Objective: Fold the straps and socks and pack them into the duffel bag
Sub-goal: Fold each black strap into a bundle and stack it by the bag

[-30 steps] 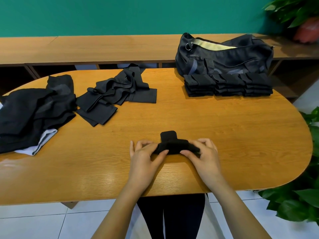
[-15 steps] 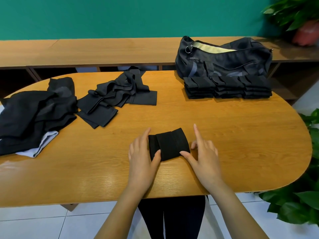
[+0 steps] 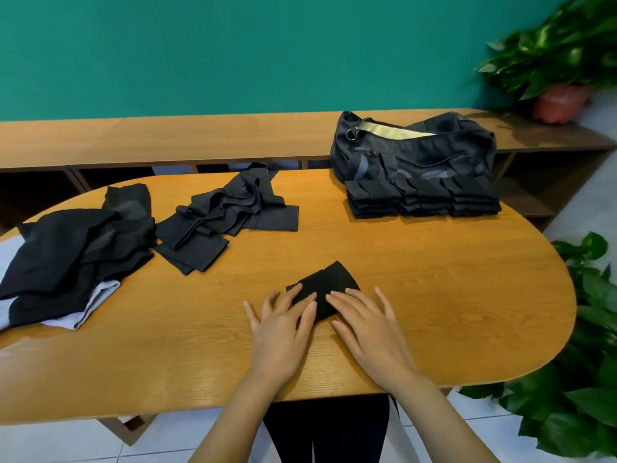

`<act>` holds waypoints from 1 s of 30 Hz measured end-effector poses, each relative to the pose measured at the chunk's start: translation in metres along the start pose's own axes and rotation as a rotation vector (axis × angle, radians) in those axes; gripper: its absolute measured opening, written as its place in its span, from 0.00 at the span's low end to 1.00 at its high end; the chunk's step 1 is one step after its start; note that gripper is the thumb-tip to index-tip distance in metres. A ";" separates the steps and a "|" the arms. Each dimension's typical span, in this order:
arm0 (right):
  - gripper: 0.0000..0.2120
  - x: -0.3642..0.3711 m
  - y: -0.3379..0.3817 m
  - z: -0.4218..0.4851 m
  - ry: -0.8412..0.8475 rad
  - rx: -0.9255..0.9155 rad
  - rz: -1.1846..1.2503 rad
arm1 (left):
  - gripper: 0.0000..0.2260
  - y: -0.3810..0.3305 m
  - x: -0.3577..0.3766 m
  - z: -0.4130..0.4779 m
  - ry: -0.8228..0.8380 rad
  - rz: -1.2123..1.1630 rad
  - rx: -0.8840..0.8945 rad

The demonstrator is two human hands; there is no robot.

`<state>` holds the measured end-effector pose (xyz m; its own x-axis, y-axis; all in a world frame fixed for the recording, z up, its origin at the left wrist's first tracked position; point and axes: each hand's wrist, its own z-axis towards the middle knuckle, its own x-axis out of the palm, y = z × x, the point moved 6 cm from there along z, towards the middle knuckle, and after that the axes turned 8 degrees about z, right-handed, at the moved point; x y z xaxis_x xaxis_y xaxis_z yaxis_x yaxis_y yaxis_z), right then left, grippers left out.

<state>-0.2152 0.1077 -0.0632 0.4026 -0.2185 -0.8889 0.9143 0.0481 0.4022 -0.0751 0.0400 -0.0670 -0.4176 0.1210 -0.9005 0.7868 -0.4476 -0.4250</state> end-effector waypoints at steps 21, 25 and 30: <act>0.29 -0.085 -0.188 0.020 -0.068 0.767 -0.186 | 0.23 -0.061 0.031 0.081 0.132 0.086 0.011; 0.30 -0.106 -0.236 0.024 -0.084 0.894 -0.163 | 0.23 -0.078 0.044 0.097 0.163 0.130 0.040; 0.32 -0.115 -0.266 0.035 -0.050 0.926 -0.104 | 0.22 -0.084 0.050 0.107 0.150 0.172 0.047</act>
<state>-0.5066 0.0862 -0.0602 0.2983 -0.2205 -0.9286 0.5371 -0.7655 0.3543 -0.2109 -0.0105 -0.0666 -0.2046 0.1681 -0.9643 0.8171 -0.5130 -0.2628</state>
